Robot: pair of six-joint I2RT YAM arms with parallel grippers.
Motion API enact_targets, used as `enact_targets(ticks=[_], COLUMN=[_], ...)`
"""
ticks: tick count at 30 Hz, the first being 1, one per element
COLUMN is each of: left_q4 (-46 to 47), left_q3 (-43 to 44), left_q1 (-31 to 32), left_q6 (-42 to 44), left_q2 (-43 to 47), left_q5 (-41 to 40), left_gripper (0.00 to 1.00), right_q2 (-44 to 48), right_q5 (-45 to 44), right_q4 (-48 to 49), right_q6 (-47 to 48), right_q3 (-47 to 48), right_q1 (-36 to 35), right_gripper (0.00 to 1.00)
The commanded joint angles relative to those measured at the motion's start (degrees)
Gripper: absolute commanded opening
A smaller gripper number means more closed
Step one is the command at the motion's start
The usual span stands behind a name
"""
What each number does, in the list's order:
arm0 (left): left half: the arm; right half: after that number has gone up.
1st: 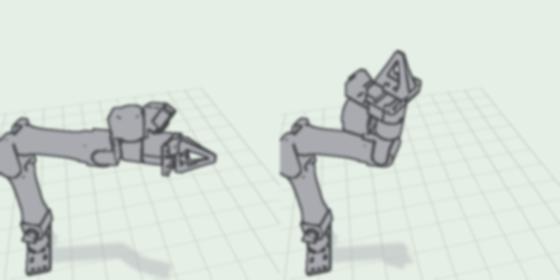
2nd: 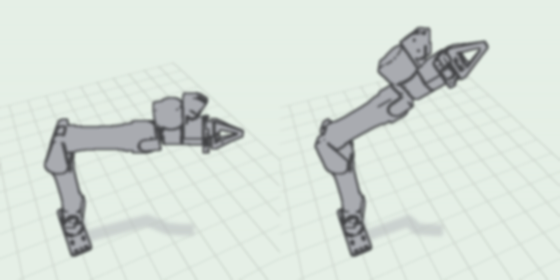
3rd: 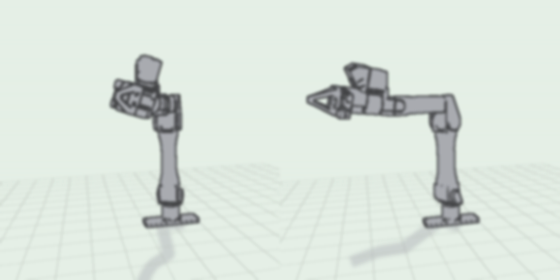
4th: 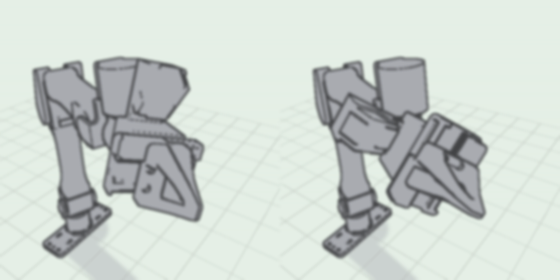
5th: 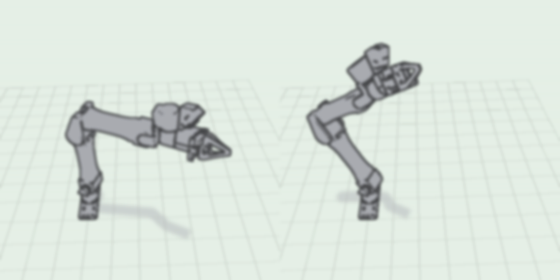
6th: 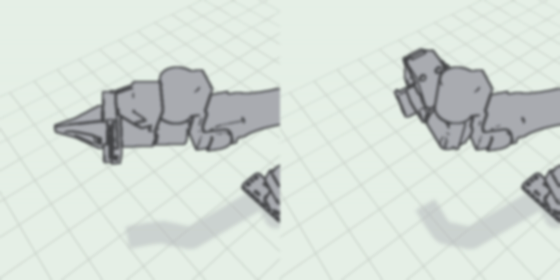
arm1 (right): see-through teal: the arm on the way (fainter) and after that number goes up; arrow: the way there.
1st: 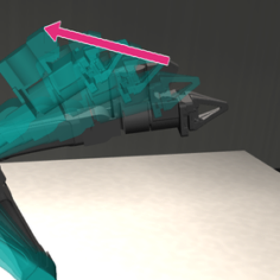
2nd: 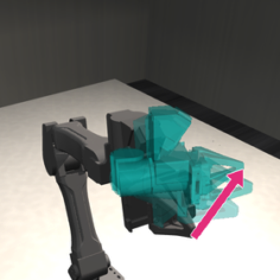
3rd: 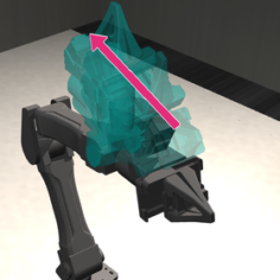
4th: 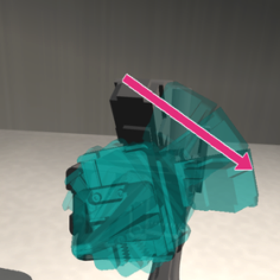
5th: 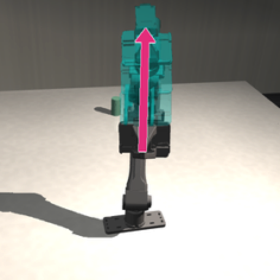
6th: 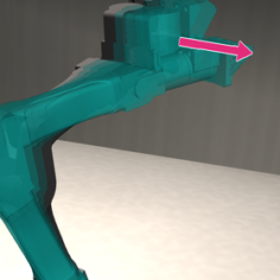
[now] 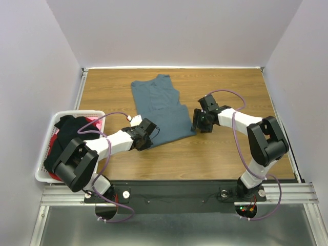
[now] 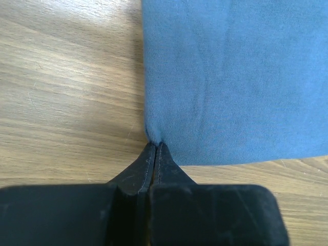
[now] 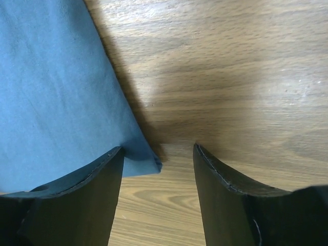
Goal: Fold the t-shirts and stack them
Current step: Fold the tshirt
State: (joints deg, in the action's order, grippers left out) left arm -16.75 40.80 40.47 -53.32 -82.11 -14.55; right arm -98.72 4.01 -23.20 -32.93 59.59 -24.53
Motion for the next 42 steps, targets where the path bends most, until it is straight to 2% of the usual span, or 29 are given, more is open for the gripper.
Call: enact_targets(ticks=[1,11,24,32,41,42], left_q4=[-1.8,-0.03,1.55,1.64,1.11,1.02], left_q3=[-1.86,-3.0,-4.23,-4.5,-5.02,-4.94], left_q1=[0.31,0.31,0.4,0.31,0.31,0.31], left_q6=[1.38,2.61,3.93,4.54,4.19,4.02], left_q2=[0.01,0.1,0.81,1.07,2.47,2.65], left_q5=[0.57,2.24,3.3,3.73,4.53,4.53], left_gripper=[0.0,0.0,0.0,0.0,0.0,0.0], right_q2=[-1.39,-2.44,-3.32,-7.1,-10.7,-11.14], right_q5=[-3.13,-5.33,-7.79,-8.58,-8.67,-8.58], right_q4=[-3.78,-7.21,-11.51,-11.96,-11.96,-11.96], right_q6=[-2.14,-3.72,-5.66,-6.18,-6.54,-6.62], right_q3=[1.23,1.84,5.62,6.94,4.04,3.78], right_q1=[-1.74,-3.15,-5.61,-6.66,-7.54,-7.72], right_gripper=[0.62,0.54,0.52,0.49,0.35,0.31])
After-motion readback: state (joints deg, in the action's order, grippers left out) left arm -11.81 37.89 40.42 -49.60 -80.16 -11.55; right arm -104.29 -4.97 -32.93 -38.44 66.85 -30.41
